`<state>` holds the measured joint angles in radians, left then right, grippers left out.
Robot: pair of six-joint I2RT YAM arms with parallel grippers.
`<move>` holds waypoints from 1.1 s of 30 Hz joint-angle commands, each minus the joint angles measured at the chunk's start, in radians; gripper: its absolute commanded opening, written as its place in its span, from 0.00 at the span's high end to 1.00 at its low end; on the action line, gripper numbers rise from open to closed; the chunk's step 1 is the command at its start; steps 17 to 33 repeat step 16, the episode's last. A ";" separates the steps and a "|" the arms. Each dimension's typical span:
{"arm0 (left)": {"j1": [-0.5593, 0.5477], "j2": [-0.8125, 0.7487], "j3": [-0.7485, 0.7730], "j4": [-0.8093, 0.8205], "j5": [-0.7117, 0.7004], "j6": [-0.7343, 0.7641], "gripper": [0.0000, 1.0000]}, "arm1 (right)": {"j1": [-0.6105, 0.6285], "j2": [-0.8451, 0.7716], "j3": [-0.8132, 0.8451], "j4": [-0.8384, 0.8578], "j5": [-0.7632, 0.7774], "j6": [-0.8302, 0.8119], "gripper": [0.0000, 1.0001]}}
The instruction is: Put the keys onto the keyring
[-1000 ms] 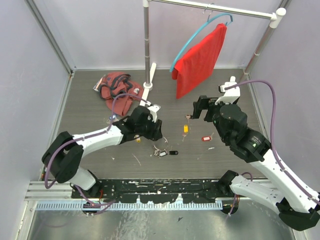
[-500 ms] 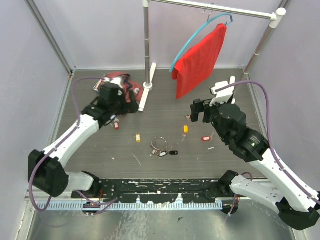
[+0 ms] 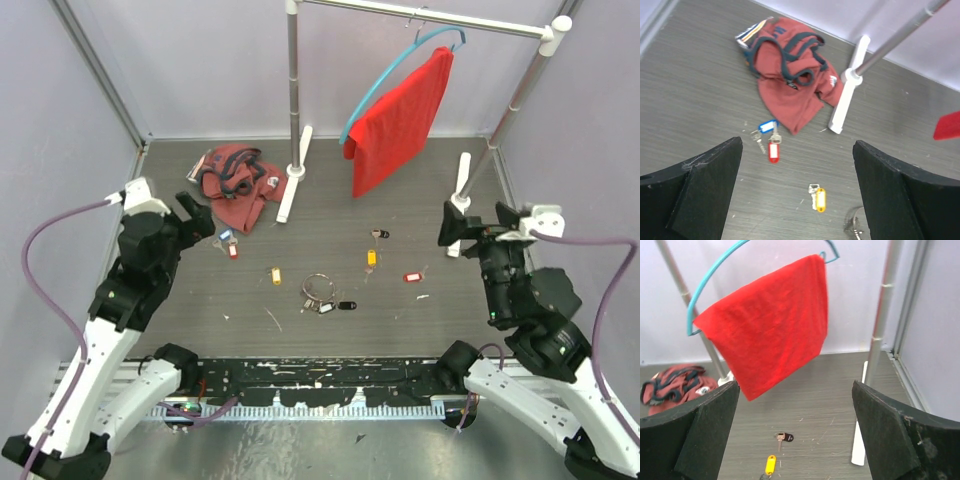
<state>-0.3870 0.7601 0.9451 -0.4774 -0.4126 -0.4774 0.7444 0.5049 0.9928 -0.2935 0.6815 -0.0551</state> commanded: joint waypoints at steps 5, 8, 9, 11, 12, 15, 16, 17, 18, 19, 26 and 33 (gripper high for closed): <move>0.000 -0.142 -0.136 0.020 -0.152 -0.020 0.02 | 0.002 -0.151 -0.134 0.108 0.174 0.032 0.00; 0.000 -0.129 -0.124 -0.009 -0.161 -0.029 0.02 | 0.002 -0.152 -0.146 0.099 0.175 0.046 0.00; 0.001 -0.120 -0.117 -0.018 -0.166 -0.034 0.02 | 0.002 -0.148 -0.147 0.096 0.173 0.047 0.00; 0.001 -0.106 -0.109 -0.030 -0.171 -0.039 0.02 | 0.002 -0.139 -0.147 0.093 0.160 0.049 0.00; 0.000 -0.099 -0.106 -0.034 -0.173 -0.041 0.02 | 0.001 -0.135 -0.147 0.093 0.155 0.050 0.00; 0.001 -0.091 -0.107 -0.039 -0.177 -0.047 0.02 | 0.003 -0.120 -0.139 0.088 0.146 0.053 0.00; 0.001 -0.089 -0.106 -0.041 -0.178 -0.046 0.02 | 0.002 -0.120 -0.137 0.087 0.140 0.055 0.00; 0.001 -0.089 -0.106 -0.041 -0.178 -0.046 0.02 | 0.002 -0.120 -0.137 0.087 0.140 0.055 0.00; 0.001 -0.089 -0.106 -0.041 -0.178 -0.046 0.02 | 0.002 -0.120 -0.137 0.087 0.140 0.055 0.00; 0.001 -0.089 -0.106 -0.041 -0.178 -0.046 0.02 | 0.002 -0.120 -0.137 0.087 0.140 0.055 0.00; 0.001 -0.089 -0.106 -0.041 -0.178 -0.046 0.02 | 0.002 -0.120 -0.137 0.087 0.140 0.055 0.00; 0.001 -0.089 -0.106 -0.041 -0.178 -0.046 0.02 | 0.002 -0.120 -0.137 0.087 0.140 0.055 0.00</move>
